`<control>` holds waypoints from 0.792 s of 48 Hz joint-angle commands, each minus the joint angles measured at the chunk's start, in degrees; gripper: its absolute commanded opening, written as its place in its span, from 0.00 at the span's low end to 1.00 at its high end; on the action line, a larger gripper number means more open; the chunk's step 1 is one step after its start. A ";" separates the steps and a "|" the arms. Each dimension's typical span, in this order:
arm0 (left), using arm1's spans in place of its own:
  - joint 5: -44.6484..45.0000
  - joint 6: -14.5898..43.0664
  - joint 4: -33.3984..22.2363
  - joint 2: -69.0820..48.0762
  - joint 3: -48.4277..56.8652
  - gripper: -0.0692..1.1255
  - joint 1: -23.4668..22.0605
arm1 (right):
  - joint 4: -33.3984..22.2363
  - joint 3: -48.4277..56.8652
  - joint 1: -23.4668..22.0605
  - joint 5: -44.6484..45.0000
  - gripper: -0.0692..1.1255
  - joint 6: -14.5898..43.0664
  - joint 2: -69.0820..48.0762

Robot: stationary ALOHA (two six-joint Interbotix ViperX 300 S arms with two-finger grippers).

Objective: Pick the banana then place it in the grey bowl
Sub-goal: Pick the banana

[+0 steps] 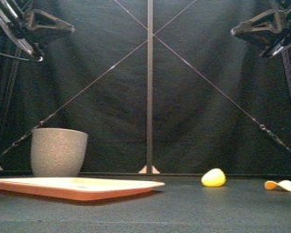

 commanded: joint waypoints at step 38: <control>-0.18 -0.35 -4.66 0.88 0.09 0.04 0.35 | 35.95 -5.98 -18.63 29.97 0.85 11.87 18.37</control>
